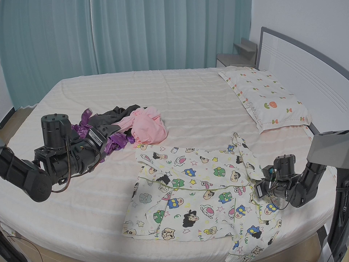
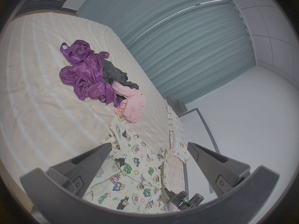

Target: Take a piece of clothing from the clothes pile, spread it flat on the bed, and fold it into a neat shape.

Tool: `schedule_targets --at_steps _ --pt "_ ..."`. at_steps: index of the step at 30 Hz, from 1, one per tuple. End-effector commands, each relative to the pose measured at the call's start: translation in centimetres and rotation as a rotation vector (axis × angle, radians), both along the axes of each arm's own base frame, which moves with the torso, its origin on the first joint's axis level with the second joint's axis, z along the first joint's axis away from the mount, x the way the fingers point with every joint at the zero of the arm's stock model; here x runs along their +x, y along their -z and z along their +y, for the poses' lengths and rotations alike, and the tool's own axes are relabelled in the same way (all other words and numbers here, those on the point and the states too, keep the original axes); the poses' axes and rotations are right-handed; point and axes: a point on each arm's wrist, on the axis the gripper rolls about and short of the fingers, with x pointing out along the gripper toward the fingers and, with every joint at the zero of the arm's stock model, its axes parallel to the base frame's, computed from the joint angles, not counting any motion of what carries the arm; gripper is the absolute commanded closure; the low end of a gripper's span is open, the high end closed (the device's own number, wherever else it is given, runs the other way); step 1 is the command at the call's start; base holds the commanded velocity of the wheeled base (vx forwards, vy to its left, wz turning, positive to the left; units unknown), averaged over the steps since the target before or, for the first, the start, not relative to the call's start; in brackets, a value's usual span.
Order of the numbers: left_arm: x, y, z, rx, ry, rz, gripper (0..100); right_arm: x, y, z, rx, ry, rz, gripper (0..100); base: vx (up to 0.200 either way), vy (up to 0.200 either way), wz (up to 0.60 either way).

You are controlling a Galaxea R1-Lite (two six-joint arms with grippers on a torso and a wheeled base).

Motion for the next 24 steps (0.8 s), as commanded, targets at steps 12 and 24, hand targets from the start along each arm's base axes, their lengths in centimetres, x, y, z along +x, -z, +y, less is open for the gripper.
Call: schedule_targets --at_steps 12,24 --pt "-0.2 0.3 -0.5 -0.004 0.017 0.014 0 0.3 -2.2 -6.4 0.234 0.165 -0.050 100 0.000 0.000 0.00" --pt "0.0 0.8 -0.6 0.001 0.017 0.030 0 2.1 0.2 -11.4 0.371 0.320 -0.044 100 0.000 0.000 0.00"
